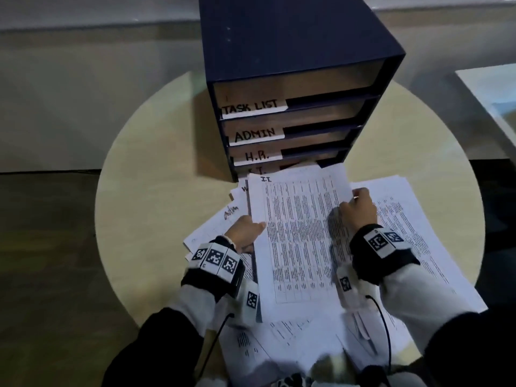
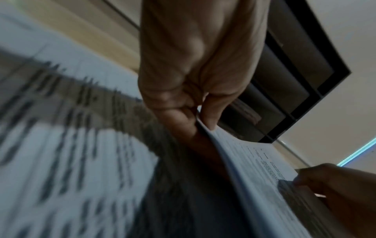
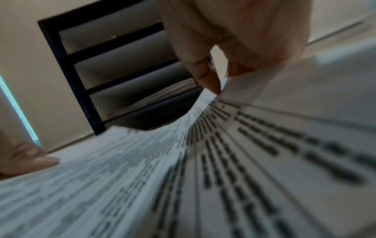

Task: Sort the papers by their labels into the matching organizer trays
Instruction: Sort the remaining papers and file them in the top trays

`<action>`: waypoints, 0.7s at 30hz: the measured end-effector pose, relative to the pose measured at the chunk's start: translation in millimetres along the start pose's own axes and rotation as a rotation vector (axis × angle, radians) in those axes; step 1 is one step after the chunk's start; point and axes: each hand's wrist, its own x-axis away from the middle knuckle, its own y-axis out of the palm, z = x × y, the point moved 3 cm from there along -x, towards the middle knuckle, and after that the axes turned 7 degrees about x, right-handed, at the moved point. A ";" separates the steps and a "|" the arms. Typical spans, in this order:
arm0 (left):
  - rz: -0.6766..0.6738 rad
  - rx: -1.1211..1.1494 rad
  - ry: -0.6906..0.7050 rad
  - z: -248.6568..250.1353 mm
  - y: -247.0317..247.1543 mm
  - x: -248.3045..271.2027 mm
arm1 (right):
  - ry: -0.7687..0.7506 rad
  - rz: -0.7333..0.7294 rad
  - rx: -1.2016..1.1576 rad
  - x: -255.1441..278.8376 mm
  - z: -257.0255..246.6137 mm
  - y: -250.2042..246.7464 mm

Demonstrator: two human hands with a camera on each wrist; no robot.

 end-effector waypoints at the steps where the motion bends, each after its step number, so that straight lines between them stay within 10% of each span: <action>1: 0.027 0.050 0.030 -3.2 1.3 -3.5 | 0.015 -0.014 -0.003 -3.5 3.6 2.2; 17: 0.330 0.353 0.114 69.1 -30.1 -56.6 | 0.006 -0.534 -0.611 -11.3 28.3 -14.2; 21: 0.352 0.313 0.157 66.3 -32.9 -63.2 | 0.003 -0.496 -0.402 -17.5 28.5 -11.0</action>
